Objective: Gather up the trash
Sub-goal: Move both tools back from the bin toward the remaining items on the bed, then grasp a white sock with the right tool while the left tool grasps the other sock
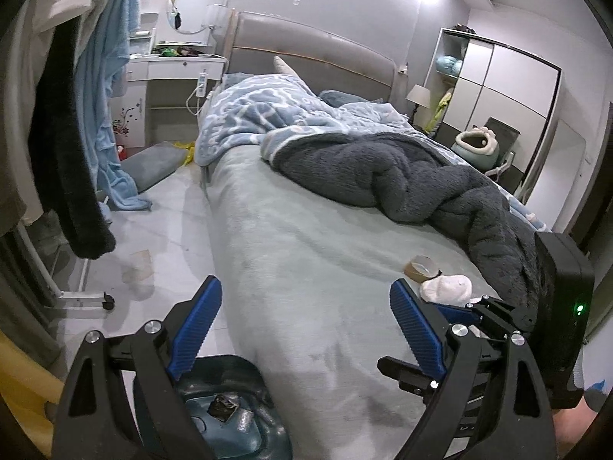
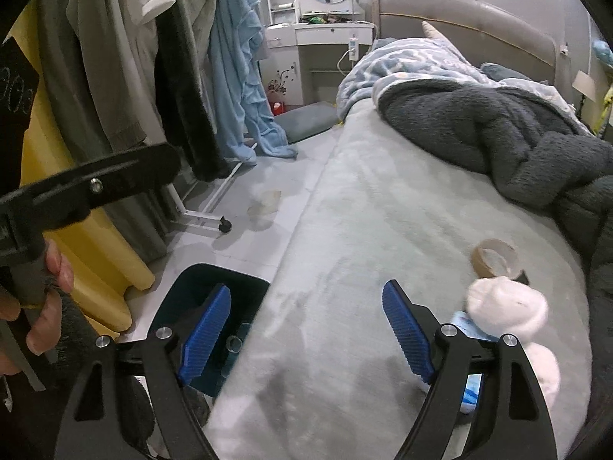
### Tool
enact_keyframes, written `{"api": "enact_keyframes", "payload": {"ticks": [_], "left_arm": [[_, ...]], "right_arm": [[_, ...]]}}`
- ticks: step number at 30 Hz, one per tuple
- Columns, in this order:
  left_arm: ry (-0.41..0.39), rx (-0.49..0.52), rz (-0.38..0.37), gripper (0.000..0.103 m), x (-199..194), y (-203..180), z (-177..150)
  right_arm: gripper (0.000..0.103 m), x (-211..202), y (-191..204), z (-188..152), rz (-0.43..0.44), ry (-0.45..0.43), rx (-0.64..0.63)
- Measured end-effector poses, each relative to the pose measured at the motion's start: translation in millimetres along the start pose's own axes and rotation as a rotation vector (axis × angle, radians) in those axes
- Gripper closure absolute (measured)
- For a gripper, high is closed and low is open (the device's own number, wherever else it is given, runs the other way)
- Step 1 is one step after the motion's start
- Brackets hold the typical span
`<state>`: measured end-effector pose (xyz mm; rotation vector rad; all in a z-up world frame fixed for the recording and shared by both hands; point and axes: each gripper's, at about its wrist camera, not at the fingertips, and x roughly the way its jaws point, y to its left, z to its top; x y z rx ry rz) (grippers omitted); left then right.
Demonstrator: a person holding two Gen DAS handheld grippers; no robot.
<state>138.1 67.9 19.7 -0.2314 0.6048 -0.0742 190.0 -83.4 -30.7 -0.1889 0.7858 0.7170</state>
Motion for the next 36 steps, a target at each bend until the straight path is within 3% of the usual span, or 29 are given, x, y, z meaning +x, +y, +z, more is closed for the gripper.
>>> {"api": "enact_keyframes", "payload": {"ticks": [24, 36], "left_arm": [[0.074, 0.121, -0.106, 0.012, 37.5, -77.8, 5.4], [0.153, 0.211, -0.196, 0.012, 83.9, -124.3, -2.0]], "right_arm": [[0.019, -60.5, -87.4, -40.2, -0.075, -0.108, 0.061], [0.019, -60.1, -136.1, -68.4, -0.084, -0.081, 0.110]]}}
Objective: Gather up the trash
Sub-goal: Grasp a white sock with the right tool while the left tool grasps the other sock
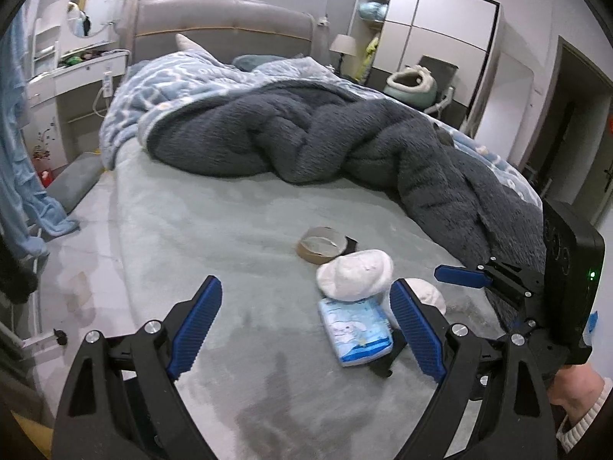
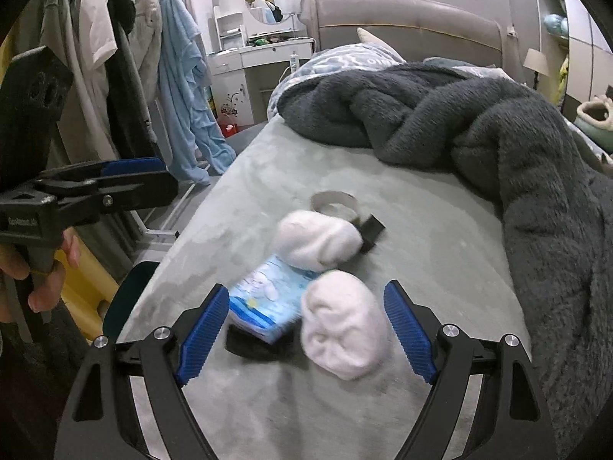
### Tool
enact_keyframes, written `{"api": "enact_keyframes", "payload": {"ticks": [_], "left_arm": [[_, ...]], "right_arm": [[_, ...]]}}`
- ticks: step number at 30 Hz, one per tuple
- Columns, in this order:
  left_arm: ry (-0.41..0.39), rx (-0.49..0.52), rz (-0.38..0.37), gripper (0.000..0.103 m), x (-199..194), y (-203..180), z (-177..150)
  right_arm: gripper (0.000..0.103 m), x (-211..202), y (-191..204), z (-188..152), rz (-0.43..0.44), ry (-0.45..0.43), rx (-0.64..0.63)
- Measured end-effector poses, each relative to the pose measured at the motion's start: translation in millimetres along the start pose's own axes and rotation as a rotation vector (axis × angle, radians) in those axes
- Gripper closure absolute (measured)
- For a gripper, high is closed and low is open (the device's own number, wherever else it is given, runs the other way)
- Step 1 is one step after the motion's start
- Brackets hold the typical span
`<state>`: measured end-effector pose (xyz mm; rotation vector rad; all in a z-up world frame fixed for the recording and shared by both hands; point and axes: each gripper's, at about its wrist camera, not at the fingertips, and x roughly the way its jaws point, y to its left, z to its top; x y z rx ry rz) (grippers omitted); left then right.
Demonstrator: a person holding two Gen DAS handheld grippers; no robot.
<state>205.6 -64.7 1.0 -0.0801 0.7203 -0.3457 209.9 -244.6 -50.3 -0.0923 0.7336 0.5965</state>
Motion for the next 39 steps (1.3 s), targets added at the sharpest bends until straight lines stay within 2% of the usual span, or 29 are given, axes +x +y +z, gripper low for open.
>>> {"api": "enact_keyframes", "payload": {"ticks": [7, 13, 24, 28, 32, 37, 39], "left_arm": [[0.050, 0.011, -0.049, 0.012, 30.5, -14.6, -1.5], [0.082, 0.027, -0.090, 0.012, 54.0, -30.0, 0.7], [0.128, 0.037, -0.115, 0.012, 89.8, -46.3, 2.5], [0.142, 0.019, -0.116, 0.014, 102.0, -48.5, 2.4], [0.147, -0.003, -0.114, 0.019, 111.2, -48.9, 3.0], [0.154, 0.004, -0.099, 0.029, 116.7, -50.9, 2.9], [0.152, 0.008, -0.089, 0.044, 116.1, -52.0, 3.1]], "right_arm": [[0.019, -1.0, -26.9, -13.6, 0.016, 0.011, 0.057], [0.019, 1.0, -35.8, -22.8, 0.084, 0.019, 0.100], [0.047, 14.8, -41.3, -30.6, 0.146, 0.045, 0.129], [0.064, 13.7, -39.4, -28.3, 0.143, 0.035, 0.126], [0.072, 13.2, -40.9, -28.6, 0.144, 0.037, 0.129], [0.073, 9.6, -40.8, -30.2, 0.140, 0.039, 0.120], [0.073, 7.5, -41.1, -30.6, 0.140, 0.036, 0.120]]}}
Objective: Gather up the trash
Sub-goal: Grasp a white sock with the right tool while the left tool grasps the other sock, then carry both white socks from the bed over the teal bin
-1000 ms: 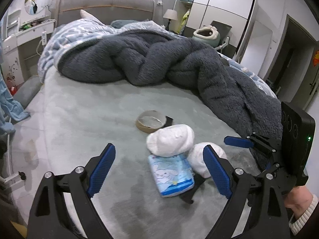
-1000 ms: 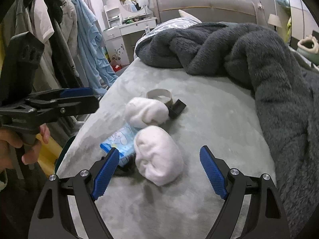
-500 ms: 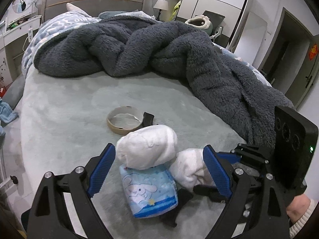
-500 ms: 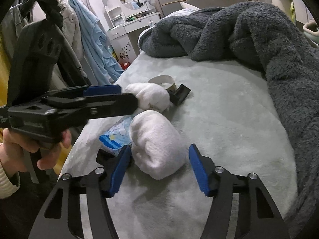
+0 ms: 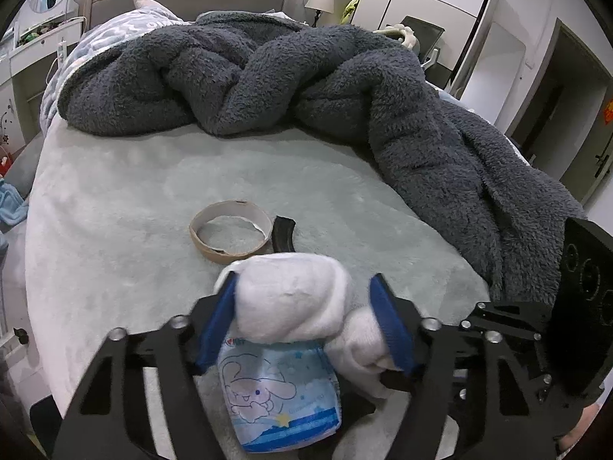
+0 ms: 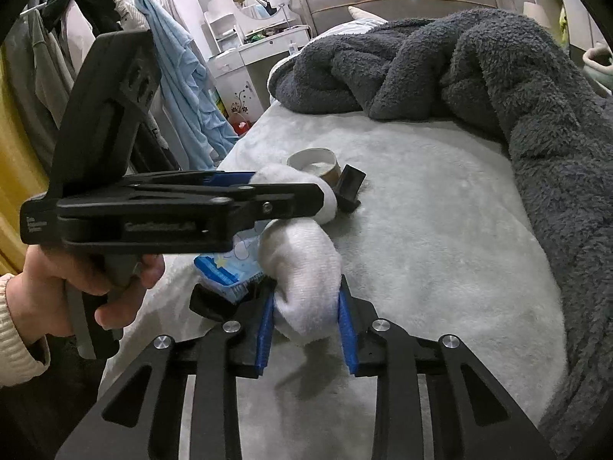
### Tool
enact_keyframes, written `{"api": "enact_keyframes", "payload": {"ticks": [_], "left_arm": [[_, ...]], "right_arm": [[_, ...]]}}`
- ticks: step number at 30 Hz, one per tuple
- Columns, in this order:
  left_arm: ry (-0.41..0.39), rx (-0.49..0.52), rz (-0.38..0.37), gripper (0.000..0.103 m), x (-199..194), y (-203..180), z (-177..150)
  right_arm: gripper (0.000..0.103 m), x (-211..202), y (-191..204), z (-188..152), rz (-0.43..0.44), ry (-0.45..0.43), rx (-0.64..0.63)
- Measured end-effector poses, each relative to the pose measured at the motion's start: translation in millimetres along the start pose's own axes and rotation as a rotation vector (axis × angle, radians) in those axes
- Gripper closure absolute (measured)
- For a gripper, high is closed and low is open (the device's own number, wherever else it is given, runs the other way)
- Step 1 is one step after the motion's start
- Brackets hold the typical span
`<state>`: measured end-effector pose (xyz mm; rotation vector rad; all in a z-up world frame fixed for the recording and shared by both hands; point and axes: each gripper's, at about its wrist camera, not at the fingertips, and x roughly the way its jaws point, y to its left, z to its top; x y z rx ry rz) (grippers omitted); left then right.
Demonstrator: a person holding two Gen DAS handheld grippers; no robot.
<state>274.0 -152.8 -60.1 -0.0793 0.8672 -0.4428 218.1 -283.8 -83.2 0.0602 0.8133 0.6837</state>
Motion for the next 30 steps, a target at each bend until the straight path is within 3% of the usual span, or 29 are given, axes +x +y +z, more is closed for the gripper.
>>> {"api": "enact_keyframes", "payload": {"ticks": [8, 16, 30], "left_arm": [[-0.012, 0.028, 0.030, 0.059, -7.3, -2.6, -1.0], [-0.066, 0.035, 0.034, 0.060, -34.7, -5.5, 1.6], [-0.081, -0.014, 0.084, 0.060, -80.5, 10.0, -8.4]], "right_arm": [[0.074, -9.5, -4.0, 2.9, -0.021, -0.018, 0.015], [0.074, -21.0, 1.2, 8.0, -0.042, -0.039, 0.024], [0.073, -39.6, 19.9, 27.1, -0.065, -0.093, 0.026]]}}
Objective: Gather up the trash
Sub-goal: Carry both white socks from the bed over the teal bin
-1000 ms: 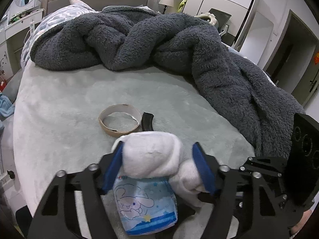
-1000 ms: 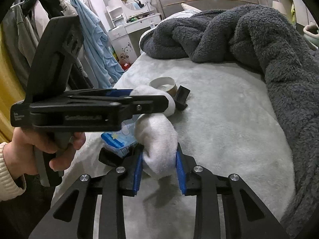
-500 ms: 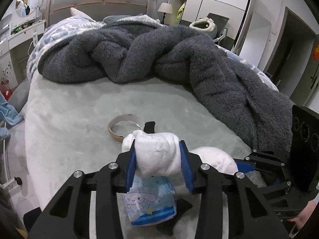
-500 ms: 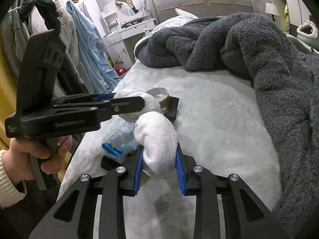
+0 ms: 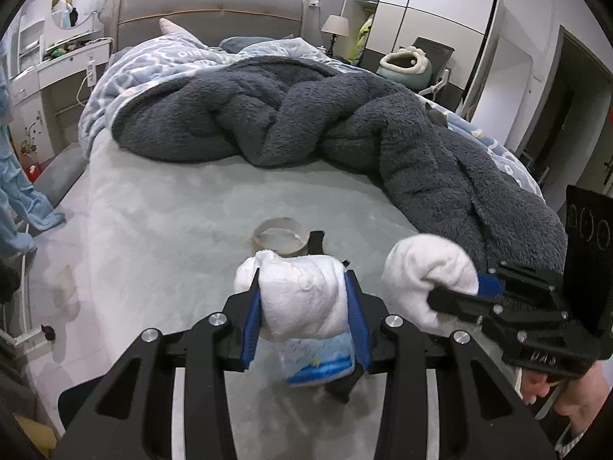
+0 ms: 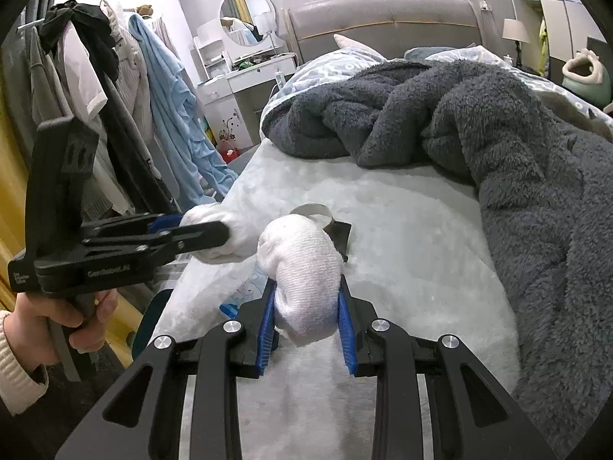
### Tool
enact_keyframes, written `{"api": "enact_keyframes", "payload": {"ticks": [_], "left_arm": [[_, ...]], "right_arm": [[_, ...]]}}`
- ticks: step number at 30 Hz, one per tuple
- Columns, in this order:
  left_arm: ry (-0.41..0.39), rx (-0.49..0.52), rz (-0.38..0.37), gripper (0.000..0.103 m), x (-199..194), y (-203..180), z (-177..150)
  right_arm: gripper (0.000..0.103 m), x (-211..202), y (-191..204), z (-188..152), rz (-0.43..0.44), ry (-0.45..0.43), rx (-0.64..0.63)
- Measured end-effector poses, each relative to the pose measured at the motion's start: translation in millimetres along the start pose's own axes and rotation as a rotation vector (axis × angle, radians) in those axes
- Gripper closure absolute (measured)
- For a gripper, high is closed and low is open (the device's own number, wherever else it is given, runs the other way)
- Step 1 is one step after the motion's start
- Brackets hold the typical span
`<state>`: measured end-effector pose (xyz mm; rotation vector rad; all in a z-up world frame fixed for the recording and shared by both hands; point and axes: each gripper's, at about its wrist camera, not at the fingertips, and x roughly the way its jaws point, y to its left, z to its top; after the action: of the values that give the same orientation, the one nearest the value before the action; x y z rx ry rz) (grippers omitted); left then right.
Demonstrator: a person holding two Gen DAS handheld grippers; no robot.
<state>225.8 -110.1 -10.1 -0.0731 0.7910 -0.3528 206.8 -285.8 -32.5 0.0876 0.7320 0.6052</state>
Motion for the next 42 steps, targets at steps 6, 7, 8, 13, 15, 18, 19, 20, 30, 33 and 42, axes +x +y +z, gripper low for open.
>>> {"api": "enact_keyframes", "payload": {"ticks": [6, 7, 8, 13, 15, 18, 19, 20, 30, 33, 42], "left_arm": [[0.006, -0.029, 0.033, 0.060, -16.0, 13.0, -9.5], [0.008, -0.032, 0.039, 0.060, -18.0, 14.5, -10.9], [0.010, -0.036, 0.046, 0.060, -20.9, 17.0, -12.7], [0.020, -0.054, 0.073, 0.060, -30.4, 26.4, -20.5], [0.024, -0.059, 0.083, 0.060, -32.8, 30.2, -23.4], [0.032, -0.069, 0.099, 0.060, -35.6, 37.7, -26.8], [0.036, -0.074, 0.106, 0.060, -36.7, 41.4, -28.4], [0.040, -0.080, 0.112, 0.060, -37.5, 44.8, -29.8], [0.103, -0.135, 0.177, 0.060, -40.1, 85.0, -49.7], [0.123, -0.155, 0.195, 0.060, -41.5, 97.9, -56.3], [0.180, -0.209, 0.229, 0.060, -45.5, 132.8, -76.4]], "right_arm": [[0.073, -5.2, 5.9, 3.5, -0.001, -0.010, -0.002], [0.073, -7.4, 7.7, 3.9, 0.002, -0.013, -0.004], [0.073, -8.2, 9.4, 4.7, 0.004, -0.015, -0.006], [0.073, -10.4, 19.0, 9.9, 0.010, -0.024, -0.017], [0.073, -10.7, 23.6, 11.9, 0.014, -0.027, -0.021], [0.073, -8.5, 32.1, 16.5, 0.021, -0.033, -0.029], [0.073, -7.4, 35.1, 17.9, 0.023, -0.033, -0.031], [0.073, -6.1, 38.1, 19.2, 0.026, -0.033, -0.035], [0.073, 14.0, 68.7, 32.9, 0.055, -0.017, -0.069], [0.073, 20.9, 80.0, 36.9, 0.064, -0.010, -0.084], [0.073, 39.8, 108.5, 45.8, 0.086, 0.012, -0.115]]}}
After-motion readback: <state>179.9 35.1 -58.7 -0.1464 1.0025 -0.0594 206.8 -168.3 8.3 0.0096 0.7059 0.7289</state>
